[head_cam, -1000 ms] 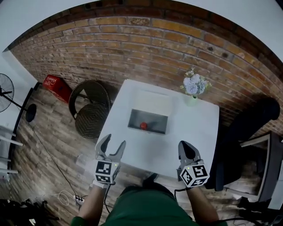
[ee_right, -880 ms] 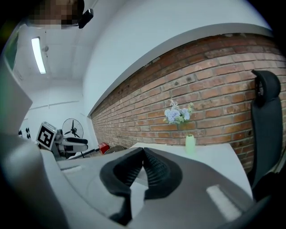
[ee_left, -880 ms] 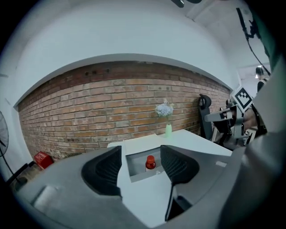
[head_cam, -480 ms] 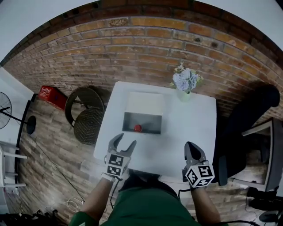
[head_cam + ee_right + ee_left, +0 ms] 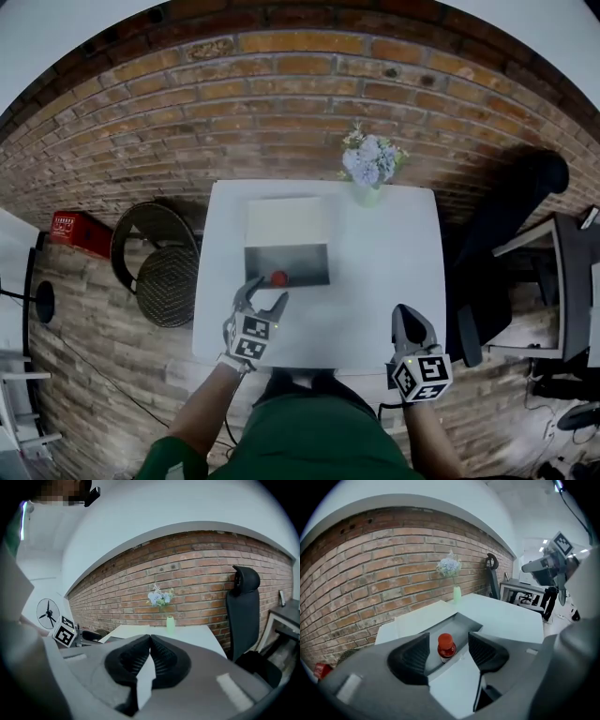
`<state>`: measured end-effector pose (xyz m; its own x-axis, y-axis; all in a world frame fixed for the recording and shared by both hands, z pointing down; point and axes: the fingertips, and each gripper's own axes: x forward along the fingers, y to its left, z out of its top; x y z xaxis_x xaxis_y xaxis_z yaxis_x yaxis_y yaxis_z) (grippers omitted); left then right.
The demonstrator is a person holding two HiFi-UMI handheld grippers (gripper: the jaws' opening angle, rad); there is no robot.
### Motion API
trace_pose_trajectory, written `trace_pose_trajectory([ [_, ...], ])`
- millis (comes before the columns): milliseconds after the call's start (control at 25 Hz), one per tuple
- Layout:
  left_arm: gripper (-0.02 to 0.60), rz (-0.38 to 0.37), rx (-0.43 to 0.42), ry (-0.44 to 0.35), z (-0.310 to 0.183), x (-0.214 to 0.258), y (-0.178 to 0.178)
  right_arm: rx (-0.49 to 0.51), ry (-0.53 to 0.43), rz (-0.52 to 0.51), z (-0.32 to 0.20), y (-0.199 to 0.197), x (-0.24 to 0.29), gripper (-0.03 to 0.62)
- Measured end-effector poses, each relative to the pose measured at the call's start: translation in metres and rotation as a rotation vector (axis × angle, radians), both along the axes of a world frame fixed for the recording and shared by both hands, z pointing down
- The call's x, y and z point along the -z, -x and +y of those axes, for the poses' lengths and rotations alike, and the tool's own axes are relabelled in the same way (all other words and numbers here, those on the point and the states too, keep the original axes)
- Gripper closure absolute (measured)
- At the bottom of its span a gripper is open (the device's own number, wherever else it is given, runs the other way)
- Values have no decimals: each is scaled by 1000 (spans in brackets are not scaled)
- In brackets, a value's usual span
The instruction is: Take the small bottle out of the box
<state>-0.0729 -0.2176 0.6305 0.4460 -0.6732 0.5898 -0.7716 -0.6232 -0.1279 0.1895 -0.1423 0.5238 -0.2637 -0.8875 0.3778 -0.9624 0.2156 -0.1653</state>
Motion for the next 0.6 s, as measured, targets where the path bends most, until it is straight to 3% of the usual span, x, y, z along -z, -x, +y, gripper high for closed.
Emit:
trace_pose_trajectory([
  [360,320,73,-64,98,-25,-36,-1,-138,30,34,17,8,1,591],
  [600,391,64,-148,127,-29,-44,-9,-218,33,42,25,16,5,591],
])
